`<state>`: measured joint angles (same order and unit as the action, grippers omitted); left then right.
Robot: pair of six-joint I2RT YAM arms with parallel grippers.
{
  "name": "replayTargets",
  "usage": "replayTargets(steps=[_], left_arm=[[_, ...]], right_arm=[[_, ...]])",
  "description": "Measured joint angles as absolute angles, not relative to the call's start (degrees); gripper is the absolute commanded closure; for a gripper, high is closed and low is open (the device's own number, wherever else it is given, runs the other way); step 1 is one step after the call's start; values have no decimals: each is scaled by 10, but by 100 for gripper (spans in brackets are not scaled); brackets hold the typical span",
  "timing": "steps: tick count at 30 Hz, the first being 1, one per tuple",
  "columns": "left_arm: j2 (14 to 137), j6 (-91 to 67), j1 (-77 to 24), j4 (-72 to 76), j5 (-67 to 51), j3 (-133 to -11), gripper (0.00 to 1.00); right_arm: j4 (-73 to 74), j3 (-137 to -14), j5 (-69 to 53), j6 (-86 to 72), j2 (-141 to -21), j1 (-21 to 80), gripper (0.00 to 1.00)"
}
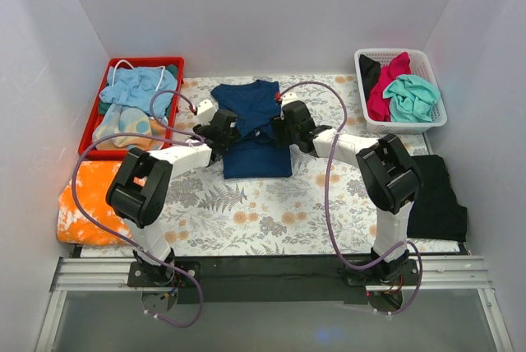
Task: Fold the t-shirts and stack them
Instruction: Fold the folded rectangular tshirt in 1/3 of the way
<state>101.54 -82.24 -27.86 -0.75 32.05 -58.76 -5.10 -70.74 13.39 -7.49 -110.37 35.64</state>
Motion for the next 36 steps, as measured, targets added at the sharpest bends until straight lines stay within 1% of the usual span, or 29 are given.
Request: replayTargets(steps=[2, 4, 6, 7, 8, 9, 11, 17, 23, 30, 36], left_arm=[[1001, -814, -279, 1, 315, -585, 36], [977, -804, -279, 13, 301, -578, 40], [966, -799, -280, 21, 290, -572, 53], [958, -798, -281, 23, 283, -566, 57], [954, -795, -281, 24, 277, -560, 66], [950, -794, -283, 27, 268, -551, 70], [947, -794, -286, 28, 255, -537, 74], [954, -800, -296, 17, 221, -515, 74], [999, -816, -296, 14, 207, -519, 73], [1039, -818, -296, 11, 210, -561, 71], [1048, -808, -295, -10, 222, -603, 70]], right_arm=[[-51, -706, 133, -76, -1096, 357, 33], [-52, -698, 131, -78, -1075, 360, 34], [-62, -683, 136, -80, -1054, 366, 36], [-65, -667, 143, -81, -1039, 373, 36], [-65, -655, 146, -83, -1025, 382, 37], [-65, -644, 147, -85, -1014, 391, 38], [-69, -627, 148, -89, -1000, 406, 39], [-70, -590, 144, -106, -998, 431, 38], [-72, -591, 144, -113, -1032, 428, 39], [-70, -640, 151, -105, -1099, 420, 40], [-70, -693, 155, -91, -1115, 401, 41]])
